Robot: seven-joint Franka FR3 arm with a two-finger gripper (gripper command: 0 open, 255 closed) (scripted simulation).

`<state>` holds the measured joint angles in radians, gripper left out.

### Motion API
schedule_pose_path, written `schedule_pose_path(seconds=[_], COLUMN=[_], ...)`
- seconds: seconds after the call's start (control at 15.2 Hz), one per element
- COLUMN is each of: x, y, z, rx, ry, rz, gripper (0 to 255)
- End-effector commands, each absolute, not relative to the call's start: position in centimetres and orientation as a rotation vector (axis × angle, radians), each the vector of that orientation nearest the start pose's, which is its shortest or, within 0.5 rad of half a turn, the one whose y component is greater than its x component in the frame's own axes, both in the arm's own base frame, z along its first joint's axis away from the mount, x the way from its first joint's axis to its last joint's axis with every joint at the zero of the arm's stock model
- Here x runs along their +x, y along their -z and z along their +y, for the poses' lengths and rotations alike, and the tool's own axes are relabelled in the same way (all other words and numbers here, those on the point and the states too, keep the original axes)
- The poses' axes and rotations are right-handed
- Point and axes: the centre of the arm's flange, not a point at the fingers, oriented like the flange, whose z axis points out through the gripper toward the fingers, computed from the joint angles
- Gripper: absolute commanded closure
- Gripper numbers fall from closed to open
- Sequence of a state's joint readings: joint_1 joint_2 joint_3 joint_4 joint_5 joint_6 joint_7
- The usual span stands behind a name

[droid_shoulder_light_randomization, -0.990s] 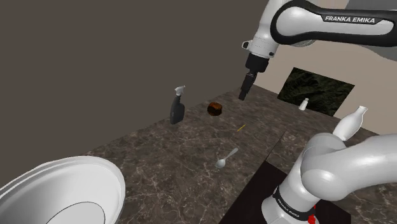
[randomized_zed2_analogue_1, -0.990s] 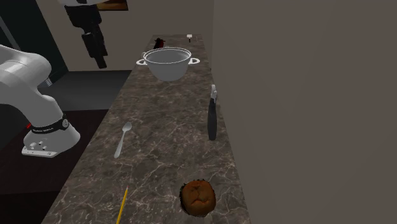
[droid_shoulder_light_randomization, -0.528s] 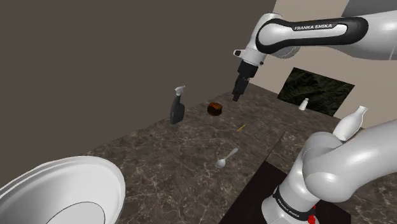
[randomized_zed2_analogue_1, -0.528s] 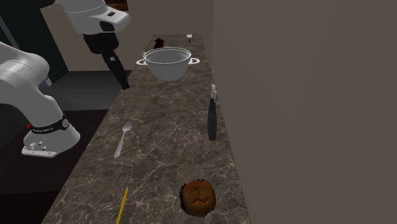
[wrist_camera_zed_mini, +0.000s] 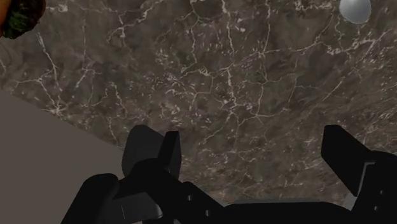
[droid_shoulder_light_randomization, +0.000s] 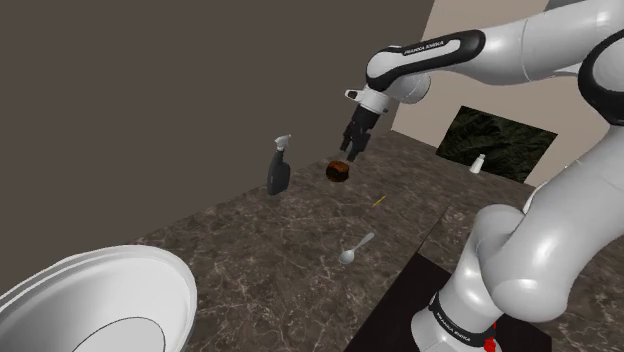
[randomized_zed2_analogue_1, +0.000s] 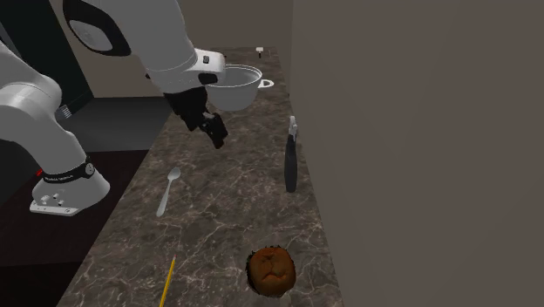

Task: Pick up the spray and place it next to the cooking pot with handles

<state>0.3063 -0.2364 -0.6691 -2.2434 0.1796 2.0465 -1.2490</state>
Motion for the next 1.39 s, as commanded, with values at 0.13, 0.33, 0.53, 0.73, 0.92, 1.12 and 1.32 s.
schedule_pose_path(seconds=[0.13,0.33,0.53,0.73,0.92,1.12,1.32], x=[50.2,53.9,57.7,61.5,65.2,68.9,69.2], y=[-41.7,-39.8,-37.9,-36.1,-34.6,-33.1,-32.1], z=[-18.8,-19.2,-19.2,-18.7,-17.7,-16.2,-15.6], rx=[-2.528,-2.421,-2.308,-2.189,-2.065,-1.936,-1.926], ry=[0.361,0.399,0.435,0.469,0.501,0.531,0.533], rz=[-1.341,-1.465,-1.584,-1.696,-1.801,-1.899,-1.906], gripper=[0,0,0,0,0,0,0])
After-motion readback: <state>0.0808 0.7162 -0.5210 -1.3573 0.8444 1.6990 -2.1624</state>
